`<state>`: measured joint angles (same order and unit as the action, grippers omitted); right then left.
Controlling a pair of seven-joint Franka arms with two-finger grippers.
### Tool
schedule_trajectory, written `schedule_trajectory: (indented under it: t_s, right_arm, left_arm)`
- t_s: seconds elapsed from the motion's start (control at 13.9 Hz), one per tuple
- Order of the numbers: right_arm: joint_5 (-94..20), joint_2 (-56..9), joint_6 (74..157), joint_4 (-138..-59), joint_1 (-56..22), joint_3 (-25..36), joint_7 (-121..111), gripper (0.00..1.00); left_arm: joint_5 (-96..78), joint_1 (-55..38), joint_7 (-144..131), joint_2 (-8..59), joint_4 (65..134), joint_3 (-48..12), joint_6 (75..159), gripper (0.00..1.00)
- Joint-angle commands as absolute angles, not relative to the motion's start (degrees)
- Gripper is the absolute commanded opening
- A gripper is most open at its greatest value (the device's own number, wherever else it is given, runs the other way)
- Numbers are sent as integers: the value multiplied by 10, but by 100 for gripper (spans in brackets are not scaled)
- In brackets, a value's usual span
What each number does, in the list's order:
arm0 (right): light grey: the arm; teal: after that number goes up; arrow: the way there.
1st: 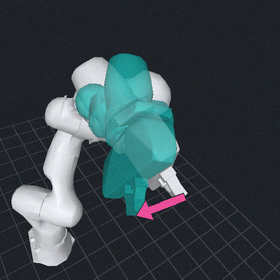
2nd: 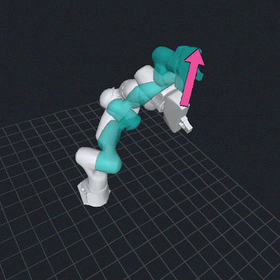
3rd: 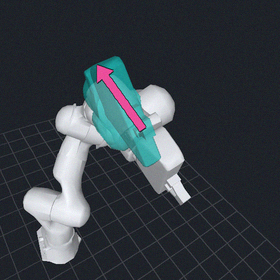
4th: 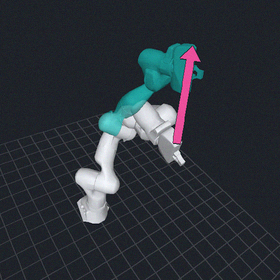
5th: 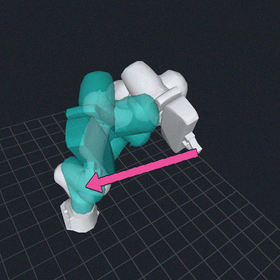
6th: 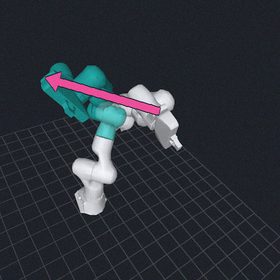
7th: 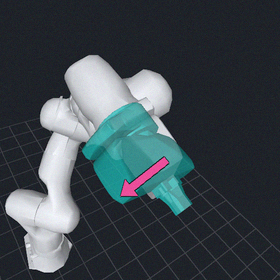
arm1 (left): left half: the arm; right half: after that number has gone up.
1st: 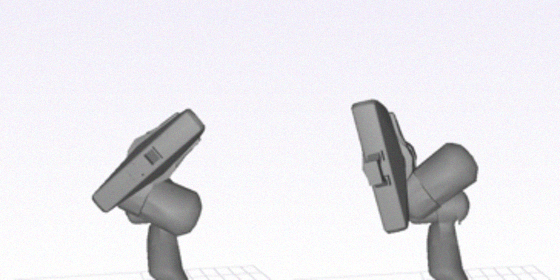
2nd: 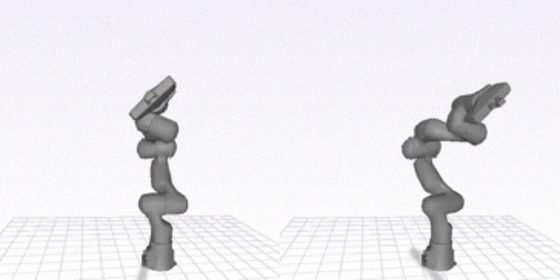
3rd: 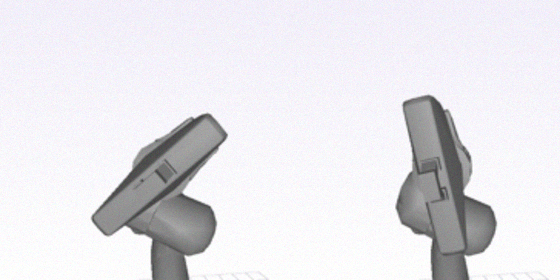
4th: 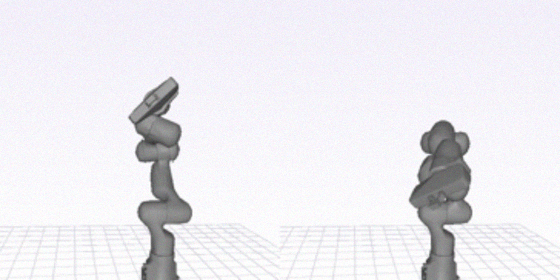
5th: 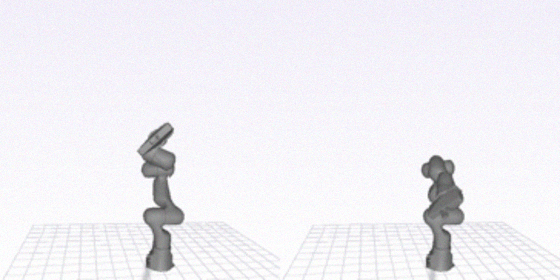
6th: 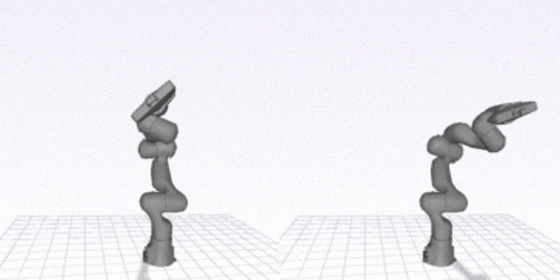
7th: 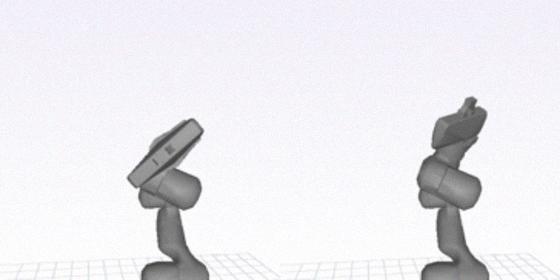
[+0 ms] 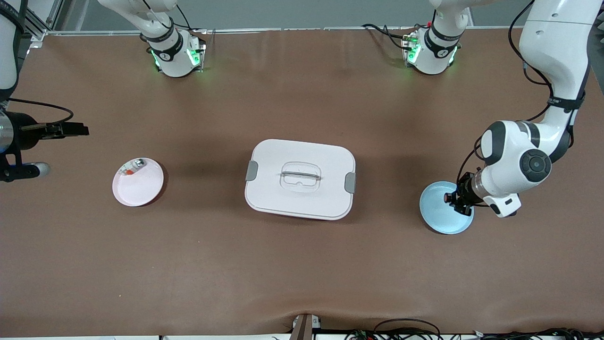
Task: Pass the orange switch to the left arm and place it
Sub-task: 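Lower the switch onto the light-blue plate with the left gripper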
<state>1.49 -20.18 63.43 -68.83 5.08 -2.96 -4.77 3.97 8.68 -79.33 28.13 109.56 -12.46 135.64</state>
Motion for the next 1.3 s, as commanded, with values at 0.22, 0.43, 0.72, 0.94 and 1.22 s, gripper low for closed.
schedule_trajectory:
  t_s: [0.22,0.43,0.72,0.94,1.22]
  right_arm:
    - [-26,-195,635,-686,55,-38,132,100]
    - [-25,-196,631,-685,52,-38,126,100]
    - [-22,-196,635,-676,55,-32,111,100]
    - [-41,-189,609,-677,58,-35,111,100]
    - [-37,-172,602,-689,43,-37,110,100]
  left_arm:
    - [55,94,-804,321,1078,-127,1367,0]
    - [57,94,-800,332,1078,-126,1367,0]
    - [67,100,-800,339,1082,-126,1367,0]
    - [76,99,-799,339,1080,-126,1367,12]
    - [103,96,-809,341,1073,-127,1366,100]
